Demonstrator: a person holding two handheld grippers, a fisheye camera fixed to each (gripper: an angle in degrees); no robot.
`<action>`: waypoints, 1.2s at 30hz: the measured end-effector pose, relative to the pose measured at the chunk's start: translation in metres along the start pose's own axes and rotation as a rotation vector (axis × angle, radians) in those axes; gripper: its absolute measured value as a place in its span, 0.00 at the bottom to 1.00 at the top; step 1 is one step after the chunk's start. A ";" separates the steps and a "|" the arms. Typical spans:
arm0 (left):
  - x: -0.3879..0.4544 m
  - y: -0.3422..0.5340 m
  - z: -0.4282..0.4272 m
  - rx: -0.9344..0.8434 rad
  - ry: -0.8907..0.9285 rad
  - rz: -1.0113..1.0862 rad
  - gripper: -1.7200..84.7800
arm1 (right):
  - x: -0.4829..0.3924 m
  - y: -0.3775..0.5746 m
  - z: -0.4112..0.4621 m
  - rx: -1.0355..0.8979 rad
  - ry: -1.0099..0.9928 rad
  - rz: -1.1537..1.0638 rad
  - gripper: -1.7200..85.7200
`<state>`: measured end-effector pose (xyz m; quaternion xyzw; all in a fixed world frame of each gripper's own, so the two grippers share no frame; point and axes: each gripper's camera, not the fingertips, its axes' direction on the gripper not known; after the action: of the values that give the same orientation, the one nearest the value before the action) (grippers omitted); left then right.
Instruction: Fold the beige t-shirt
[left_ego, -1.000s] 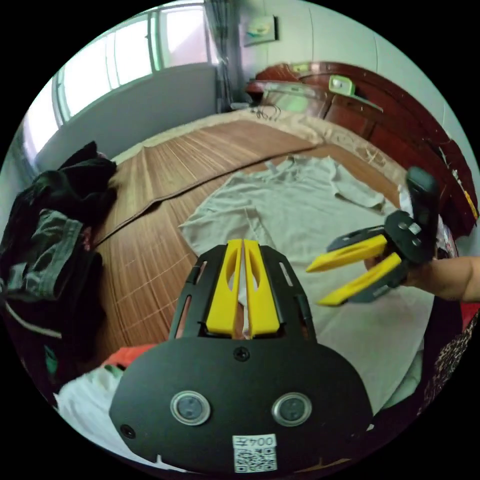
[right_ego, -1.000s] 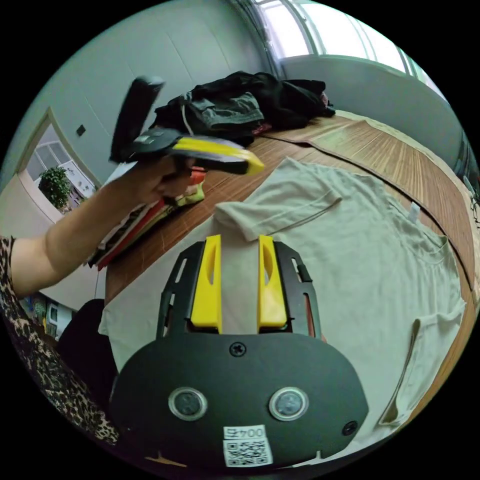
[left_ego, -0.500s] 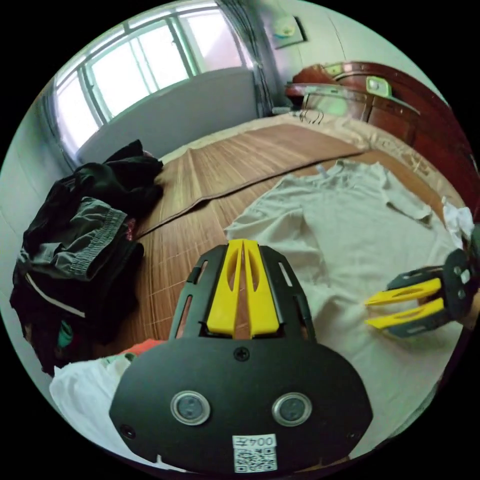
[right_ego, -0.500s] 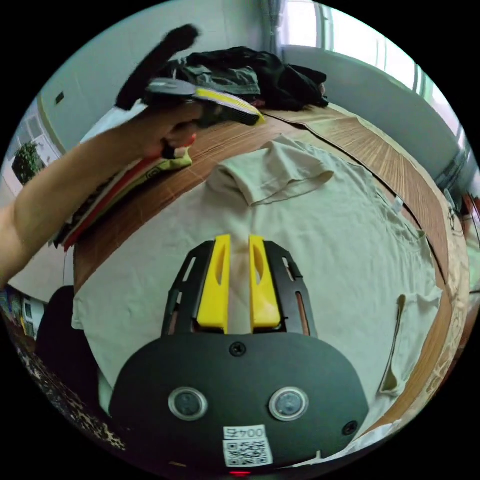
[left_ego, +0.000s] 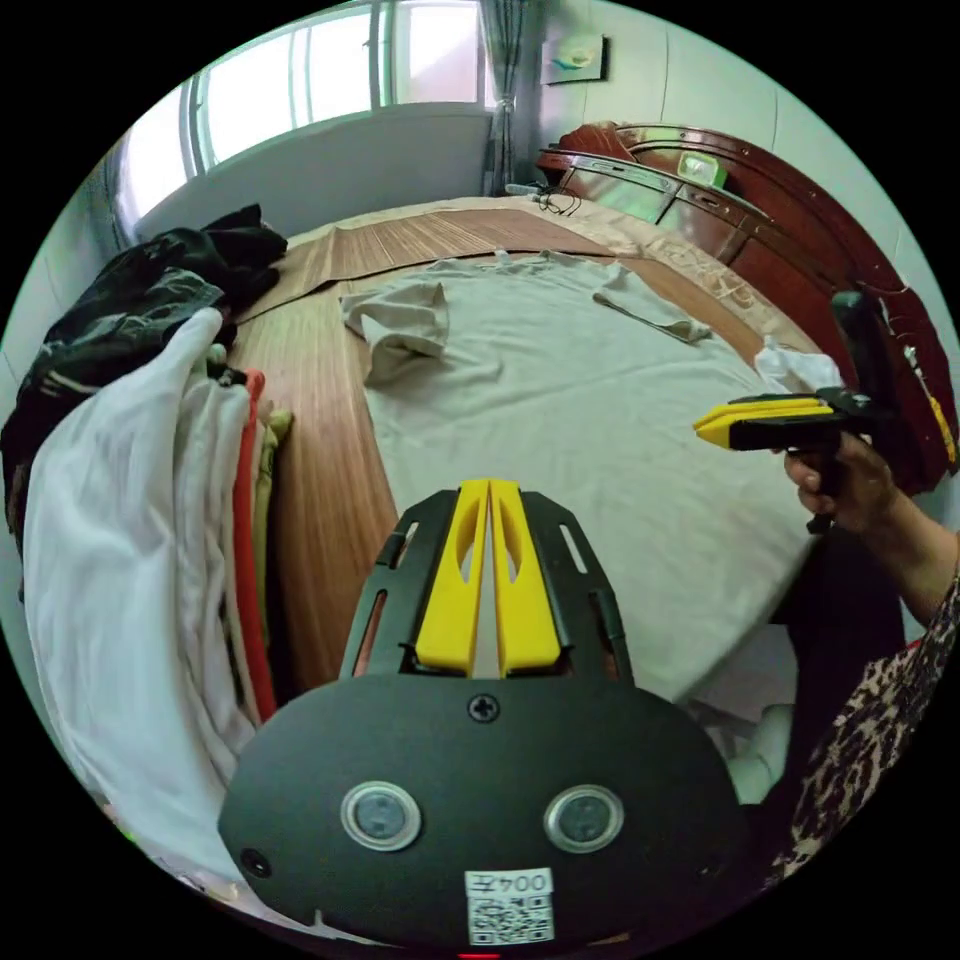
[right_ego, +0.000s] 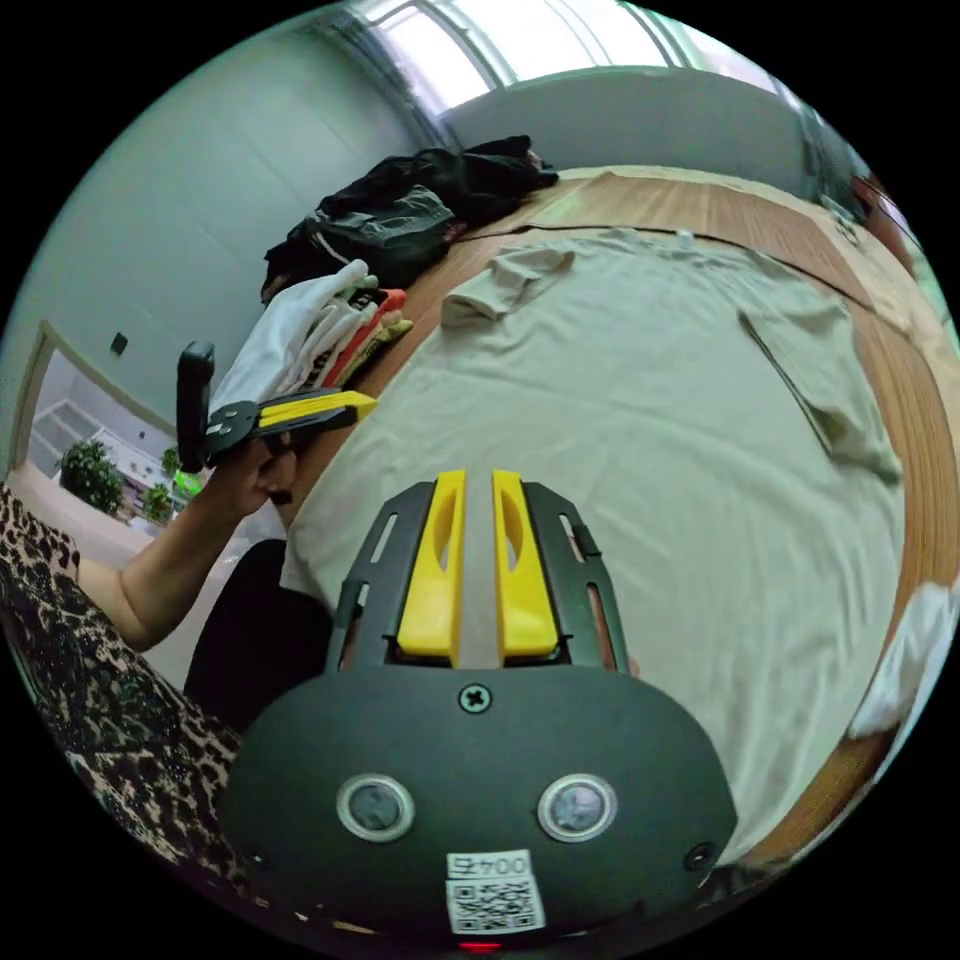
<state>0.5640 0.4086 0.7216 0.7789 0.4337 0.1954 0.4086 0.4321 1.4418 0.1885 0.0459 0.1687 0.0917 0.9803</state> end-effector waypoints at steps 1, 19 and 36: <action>0.015 0.016 -0.011 0.000 0.034 -0.018 0.03 | 0.001 0.014 -0.004 -0.008 0.001 0.028 0.06; 0.139 0.096 0.062 -0.135 -0.238 0.029 0.02 | 0.041 0.200 -0.004 -0.034 0.071 0.138 0.01; 0.152 0.096 0.115 -0.234 -0.154 0.006 0.05 | 0.105 0.254 -0.103 0.544 -0.091 -0.035 0.15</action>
<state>0.7730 0.4538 0.7237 0.7401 0.3731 0.1854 0.5280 0.4522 1.7171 0.0884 0.3085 0.1436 0.0242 0.9400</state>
